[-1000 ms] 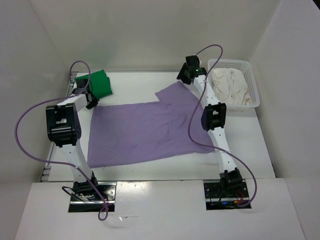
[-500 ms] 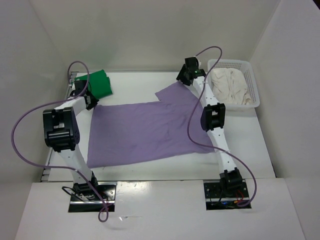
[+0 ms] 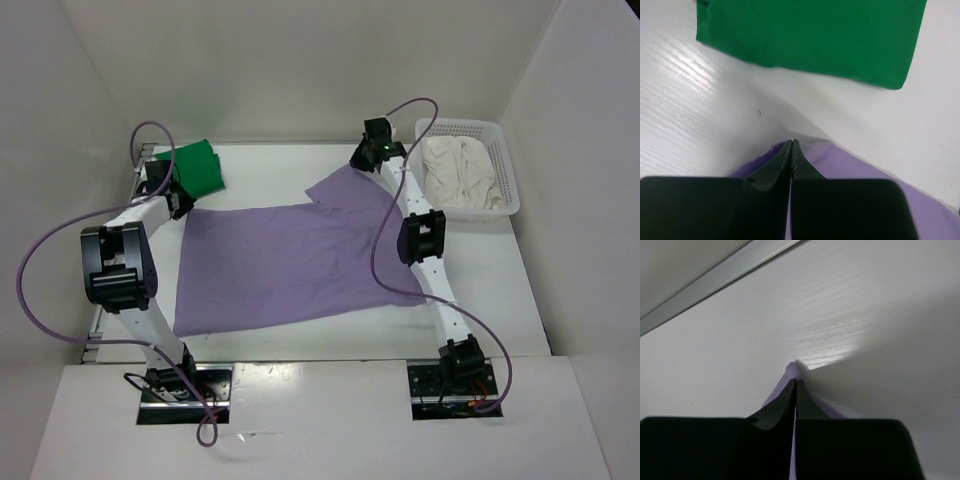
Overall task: Fold and stack the t-shirts
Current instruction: Grap the side of the flattened tshirt furthest away from the robot with both arms
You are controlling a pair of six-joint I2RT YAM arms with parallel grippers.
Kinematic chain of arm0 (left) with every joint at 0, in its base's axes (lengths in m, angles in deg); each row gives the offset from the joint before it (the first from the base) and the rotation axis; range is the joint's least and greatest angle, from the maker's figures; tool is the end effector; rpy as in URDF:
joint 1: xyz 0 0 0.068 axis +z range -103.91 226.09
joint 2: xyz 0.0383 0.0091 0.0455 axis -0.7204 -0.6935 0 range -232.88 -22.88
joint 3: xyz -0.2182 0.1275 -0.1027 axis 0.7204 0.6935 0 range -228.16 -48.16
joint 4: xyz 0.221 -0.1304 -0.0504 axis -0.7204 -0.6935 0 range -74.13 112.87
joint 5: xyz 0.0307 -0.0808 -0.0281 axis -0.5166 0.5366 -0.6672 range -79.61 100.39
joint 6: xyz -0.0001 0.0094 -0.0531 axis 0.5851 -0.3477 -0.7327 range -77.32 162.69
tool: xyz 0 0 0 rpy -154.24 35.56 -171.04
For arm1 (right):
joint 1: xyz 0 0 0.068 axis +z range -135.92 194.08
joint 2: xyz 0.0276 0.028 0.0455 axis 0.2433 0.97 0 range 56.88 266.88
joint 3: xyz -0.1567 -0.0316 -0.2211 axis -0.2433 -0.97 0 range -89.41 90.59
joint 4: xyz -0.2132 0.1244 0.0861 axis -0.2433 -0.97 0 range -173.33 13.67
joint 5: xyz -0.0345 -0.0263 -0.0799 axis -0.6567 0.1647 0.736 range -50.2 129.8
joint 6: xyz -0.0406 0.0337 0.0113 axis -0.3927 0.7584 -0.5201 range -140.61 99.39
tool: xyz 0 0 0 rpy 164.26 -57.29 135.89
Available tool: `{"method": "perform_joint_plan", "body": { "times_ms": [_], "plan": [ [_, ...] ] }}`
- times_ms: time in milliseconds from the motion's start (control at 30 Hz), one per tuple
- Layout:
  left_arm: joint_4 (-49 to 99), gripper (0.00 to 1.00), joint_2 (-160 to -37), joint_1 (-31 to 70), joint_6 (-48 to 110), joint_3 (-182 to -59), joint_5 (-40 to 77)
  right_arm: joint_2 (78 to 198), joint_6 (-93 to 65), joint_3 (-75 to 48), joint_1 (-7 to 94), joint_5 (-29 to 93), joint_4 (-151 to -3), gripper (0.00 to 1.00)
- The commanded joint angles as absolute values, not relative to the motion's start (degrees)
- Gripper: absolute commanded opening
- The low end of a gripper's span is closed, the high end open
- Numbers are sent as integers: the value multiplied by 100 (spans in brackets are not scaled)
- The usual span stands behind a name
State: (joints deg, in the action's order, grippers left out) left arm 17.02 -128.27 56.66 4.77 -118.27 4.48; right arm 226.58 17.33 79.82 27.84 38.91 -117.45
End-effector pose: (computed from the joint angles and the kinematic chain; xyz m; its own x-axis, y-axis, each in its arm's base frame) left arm 0.3995 0.0783 0.2035 -0.3512 -0.6872 -0.6359 -0.6014 0.6861 -0.4094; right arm 0.5896 0.1449 0.1458 -0.6617 0.4709 -0.5834 0.2000 0.8608 0.4679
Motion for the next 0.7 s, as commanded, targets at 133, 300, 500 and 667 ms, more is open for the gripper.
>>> {"method": "perform_joint_plan", "body": {
  "times_ms": [133, 300, 500, 667],
  "plan": [
    [1874, 0, -12246, 5646, 419, -11610, 477, 22476, 1895, 9015, 2858, 3743, -12264, 0],
    [1795, 0, -11966, 5646, 480, -11409, 529, 21808, 1535, 9016, 2858, 3690, -12983, 0],
    [1663, 0, -11509, 5646, 480, -11004, 529, 21315, 1402, 9016, 2858, 3550, -14293, 0],
    [1610, 0, -11263, 5646, 480, -10863, 723, 20772, 1341, 9016, 2981, 3847, -15086, 0]
  ]
}}
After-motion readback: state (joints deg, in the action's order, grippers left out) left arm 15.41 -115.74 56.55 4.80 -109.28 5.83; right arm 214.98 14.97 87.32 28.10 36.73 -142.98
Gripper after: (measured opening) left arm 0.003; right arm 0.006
